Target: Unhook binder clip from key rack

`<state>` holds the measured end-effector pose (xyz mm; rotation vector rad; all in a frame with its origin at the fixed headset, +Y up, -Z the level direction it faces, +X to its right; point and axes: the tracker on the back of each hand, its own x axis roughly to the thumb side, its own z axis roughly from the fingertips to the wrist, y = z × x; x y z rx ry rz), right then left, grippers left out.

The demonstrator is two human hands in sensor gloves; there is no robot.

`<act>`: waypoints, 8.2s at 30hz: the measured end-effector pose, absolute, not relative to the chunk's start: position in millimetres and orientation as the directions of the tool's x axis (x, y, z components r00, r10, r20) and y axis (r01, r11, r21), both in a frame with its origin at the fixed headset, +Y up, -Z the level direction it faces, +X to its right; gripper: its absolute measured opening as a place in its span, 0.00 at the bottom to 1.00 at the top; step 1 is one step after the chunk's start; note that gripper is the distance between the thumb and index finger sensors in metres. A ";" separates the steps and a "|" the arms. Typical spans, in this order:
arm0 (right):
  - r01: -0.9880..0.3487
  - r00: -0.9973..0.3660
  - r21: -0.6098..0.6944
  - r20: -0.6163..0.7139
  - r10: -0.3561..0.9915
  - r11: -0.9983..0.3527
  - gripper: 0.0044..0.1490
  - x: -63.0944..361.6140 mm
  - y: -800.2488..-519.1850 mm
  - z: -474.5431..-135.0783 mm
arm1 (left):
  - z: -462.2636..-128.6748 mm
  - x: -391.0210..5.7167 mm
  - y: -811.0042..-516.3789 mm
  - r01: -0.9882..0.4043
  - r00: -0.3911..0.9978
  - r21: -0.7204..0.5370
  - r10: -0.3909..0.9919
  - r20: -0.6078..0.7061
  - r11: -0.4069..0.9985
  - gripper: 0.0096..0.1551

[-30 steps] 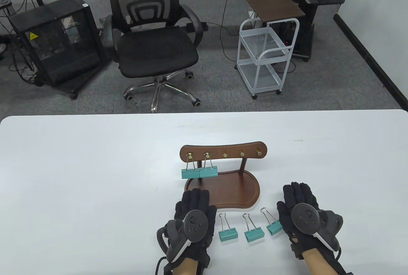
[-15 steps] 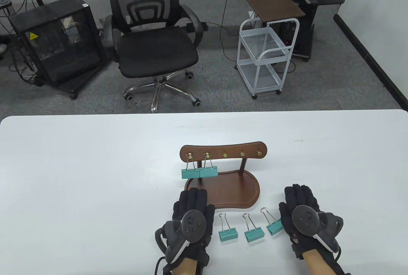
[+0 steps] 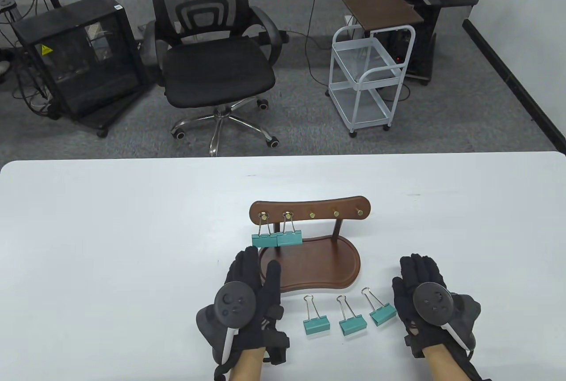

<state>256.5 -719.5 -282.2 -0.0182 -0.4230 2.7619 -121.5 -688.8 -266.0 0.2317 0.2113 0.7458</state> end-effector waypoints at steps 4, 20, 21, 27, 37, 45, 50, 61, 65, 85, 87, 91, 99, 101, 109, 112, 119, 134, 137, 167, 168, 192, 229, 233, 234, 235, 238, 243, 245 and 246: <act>-0.376 -0.922 -0.304 0.030 0.386 -0.875 0.39 264.5 -717.2 -281.1 | -278.3 -136.5 -687.8 -0.709 0.640 0.274 0.756 -0.139 0.650 0.48; -0.459 -0.875 -0.309 -0.008 0.485 -0.833 0.39 286.0 -718.9 -279.5 | -327.2 -159.3 -707.1 -0.887 0.401 0.200 0.909 -0.114 0.417 0.47; -0.456 -0.876 -0.308 -0.009 0.482 -0.835 0.39 286.0 -719.1 -279.6 | -329.2 -159.1 -708.8 -0.891 0.395 0.188 0.910 -0.122 0.412 0.47; -0.453 -0.876 -0.308 -0.018 0.481 -0.837 0.39 286.8 -719.4 -279.7 | -335.9 -159.2 -723.3 -0.892 0.407 0.155 0.904 -0.135 0.424 0.48; -0.447 -0.880 -0.301 -0.024 0.475 -0.842 0.39 286.4 -719.6 -279.8 | -345.9 -157.0 -732.2 -0.929 0.366 -0.011 0.916 -0.163 0.369 0.47; -0.446 -0.880 -0.295 -0.026 0.474 -0.845 0.39 286.3 -719.9 -280.0 | -349.1 -149.4 -733.3 -0.947 0.321 -0.041 0.929 -0.187 0.319 0.41; -0.450 -0.878 -0.291 -0.029 0.477 -0.845 0.39 286.2 -720.2 -280.0 | -349.0 -146.6 -735.6 -0.966 0.259 -0.050 0.947 -0.189 0.254 0.37; -0.450 -0.878 -0.293 -0.028 0.478 -0.843 0.38 285.9 -720.5 -280.2 | -345.9 -151.4 -734.7 -0.968 0.251 -0.020 0.957 -0.146 0.251 0.32; -0.451 -0.877 -0.293 -0.029 0.479 -0.843 0.38 285.8 -720.5 -280.2 | -345.8 -153.0 -733.9 -0.970 0.243 -0.021 0.960 -0.141 0.242 0.33; -0.454 -0.875 -0.297 -0.028 0.483 -0.840 0.38 286.4 -721.3 -280.4 | -344.7 -159.5 -731.7 -0.980 0.200 -0.017 0.975 -0.092 0.199 0.34; -0.456 -0.874 -0.298 -0.026 0.485 -0.839 0.38 286.3 -721.3 -280.5 | -344.1 -159.7 -731.4 -0.980 0.197 -0.020 0.977 -0.087 0.196 0.34; -0.462 -0.871 -0.302 -0.022 0.491 -0.834 0.38 286.2 -721.3 -281.1 | -339.7 -160.6 -728.3 -0.976 0.217 -0.019 0.974 -0.063 0.216 0.34; -0.457 -0.876 -0.299 -0.016 0.483 -0.838 0.38 284.4 -720.9 -282.1 | -319.7 -162.6 -721.5 -0.978 0.207 -0.014 0.977 -0.041 0.207 0.33; -0.458 -0.875 -0.304 -0.013 0.484 -0.836 0.38 283.9 -719.9 -281.7 | -312.8 -164.8 -719.1 -0.977 0.212 -0.015 0.977 -0.037 0.211 0.33; -0.464 -0.872 -0.309 -0.002 0.489 -0.830 0.38 282.5 -719.0 -281.4 | -290.2 -175.7 -715.6 -0.972 0.236 -0.017 0.971 -0.034 0.236 0.32; -0.465 -0.872 -0.309 -0.004 0.490 -0.830 0.38 281.1 -719.1 -280.8 | -285.2 -177.3 -720.0 -0.967 0.255 -0.025 0.967 -0.024 0.255 0.32; -0.463 -0.873 -0.307 -0.002 0.487 -0.832 0.38 279.7 -719.9 -280.7 | -281.9 -176.9 -719.0 -0.906 0.422 0.001 0.905 -0.048 0.423 0.30; -0.461 -0.876 -0.299 0.004 0.482 -0.835 0.38 276.6 -720.1 -280.7 | -284.5 -168.7 -732.8 -0.549 0.834 -0.290 0.492 -0.250 0.784 0.27; -0.465 -0.874 -0.300 0.003 0.487 -0.833 0.38 277.0 -720.1 -280.7 | -285.6 -165.5 -737.9 -0.513 0.856 -0.349 0.440 -0.270 0.784 0.27; -0.470 -0.870 -0.297 0.001 0.492 -0.831 0.38 277.8 -719.5 -280.0 | -288.6 -149.7 -745.8 -0.242 0.953 -0.362 0.150 -0.263 0.900 0.26; -0.470 -0.871 -0.297 0.001 0.492 -0.831 0.39 277.9 -719.5 -279.9 | -288.5 -149.5 -745.6 -0.230 0.955 -0.360 0.139 -0.262 0.904 0.27; -0.474 -0.868 -0.287 -0.006 0.496 -0.832 0.39 277.5 -719.4 -279.9 | -285.0 -149.2 -735.8 -0.184 0.958 -0.282 0.107 -0.266 0.942 0.30; -0.485 -0.861 -0.267 -0.021 0.508 -0.833 0.39 277.3 -722.2 -280.5 | -341.4 -110.6 -734.9 -0.916 0.391 0.005 0.897 -0.207 0.401 0.54; -0.485 -0.860 -0.267 -0.025 0.509 -0.833 0.38 277.5 -721.9 -280.5 | -345.4 -106.4 -737.3 -0.931 0.361 -0.036 0.908 -0.211 0.362 0.54; -0.485 -0.860 -0.267 -0.027 0.509 -0.833 0.38 277.7 -721.9 -280.4 | -346.0 -105.0 -738.3 -0.938 0.346 -0.046 0.914 -0.213 0.344 0.53; -0.484 -0.861 -0.267 -0.028 0.508 -0.833 0.39 277.8 -721.8 -280.3 | -346.5 -103.6 -739.5 -0.944 0.329 -0.054 0.919 -0.216 0.326 0.53; -0.485 -0.860 -0.269 -0.028 0.510 -0.832 0.39 278.2 -721.6 -280.1 | -347.8 -100.3 -741.6 -0.962 0.272 -0.092 0.937 -0.220 0.258 0.50; -0.488 -0.859 -0.267 -0.025 0.512 -0.831 0.39 278.0 -721.7 -280.4 | -348.4 -97.5 -745.8 -0.983 0.170 -0.108 0.955 -0.243 0.148 0.47; -0.488 -0.859 -0.267 -0.024 0.512 -0.831 0.39 277.9 -721.7 -280.5 | -348.7 -97.0 -747.8 -0.989 0.126 -0.103 0.961 -0.247 0.103 0.45; -0.488 -0.859 -0.268 -0.024 0.512 -0.831 0.39 278.0 -721.8 -280.5 | -348.7 -97.0 -748.5 -0.991 0.108 -0.102 0.962 -0.251 0.085 0.44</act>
